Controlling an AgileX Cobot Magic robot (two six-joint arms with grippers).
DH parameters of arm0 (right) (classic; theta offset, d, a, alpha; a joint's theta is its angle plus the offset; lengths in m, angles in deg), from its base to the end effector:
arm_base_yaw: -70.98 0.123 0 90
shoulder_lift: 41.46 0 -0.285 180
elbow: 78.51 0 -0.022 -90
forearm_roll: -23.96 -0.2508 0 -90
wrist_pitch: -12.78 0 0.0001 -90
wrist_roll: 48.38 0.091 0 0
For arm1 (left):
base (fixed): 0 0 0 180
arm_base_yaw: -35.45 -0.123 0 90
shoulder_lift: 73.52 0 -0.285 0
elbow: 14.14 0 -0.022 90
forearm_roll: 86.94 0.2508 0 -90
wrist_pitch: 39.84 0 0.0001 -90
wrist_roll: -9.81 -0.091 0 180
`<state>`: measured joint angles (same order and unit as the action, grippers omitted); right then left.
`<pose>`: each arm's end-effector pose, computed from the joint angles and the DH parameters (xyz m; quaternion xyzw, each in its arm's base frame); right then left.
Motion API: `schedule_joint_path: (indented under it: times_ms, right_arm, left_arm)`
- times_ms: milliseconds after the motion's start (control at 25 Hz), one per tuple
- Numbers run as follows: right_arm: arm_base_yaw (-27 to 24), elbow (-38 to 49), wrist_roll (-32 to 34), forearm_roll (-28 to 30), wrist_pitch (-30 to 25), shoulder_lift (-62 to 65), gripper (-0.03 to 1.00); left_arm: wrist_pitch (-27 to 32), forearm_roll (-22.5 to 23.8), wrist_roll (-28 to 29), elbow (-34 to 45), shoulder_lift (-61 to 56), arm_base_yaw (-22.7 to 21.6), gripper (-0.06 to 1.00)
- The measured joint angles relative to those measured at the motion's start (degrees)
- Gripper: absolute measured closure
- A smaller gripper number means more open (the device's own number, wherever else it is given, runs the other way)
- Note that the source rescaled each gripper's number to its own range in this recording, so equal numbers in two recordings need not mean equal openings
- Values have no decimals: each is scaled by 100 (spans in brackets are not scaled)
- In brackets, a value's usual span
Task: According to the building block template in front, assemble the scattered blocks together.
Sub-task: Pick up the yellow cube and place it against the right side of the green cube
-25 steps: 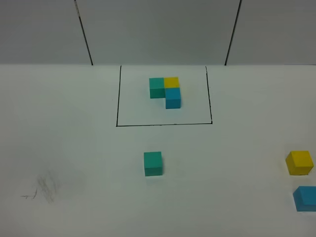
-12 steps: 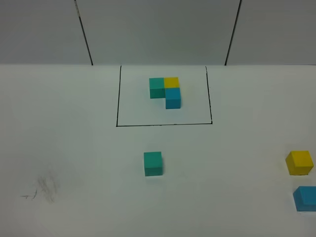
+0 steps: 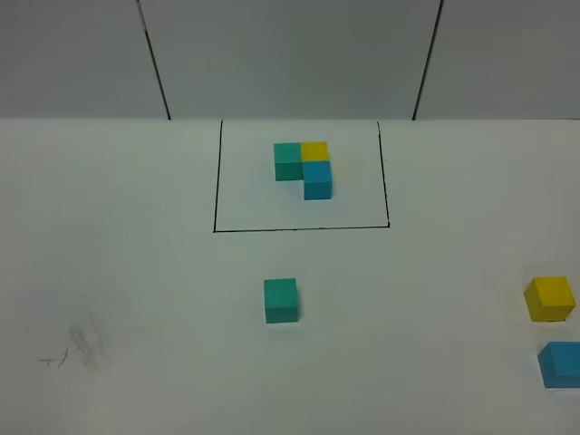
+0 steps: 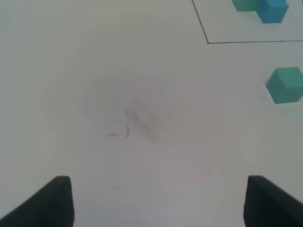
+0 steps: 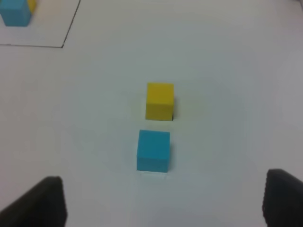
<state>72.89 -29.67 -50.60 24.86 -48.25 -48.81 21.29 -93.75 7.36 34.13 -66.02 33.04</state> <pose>-0.0056 -0.0014 0.2756 -0.0304 0.8531 -0.0093 0.5208 -0.0064 -0.0097 0.2787 0.0031 0.8507 -0.0371 0.5244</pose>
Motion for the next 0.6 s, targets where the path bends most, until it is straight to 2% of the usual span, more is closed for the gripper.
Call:
schedule_joint_path:
  times_ms: [160,600]
  right_arm:
    - [0,0,0,0,0,0,25]
    - [0,0,0,0,0,0,25]
  left_arm:
    - [0,0,0,0,0,-144,35]
    - [0,0,0,0,0,-156,35]
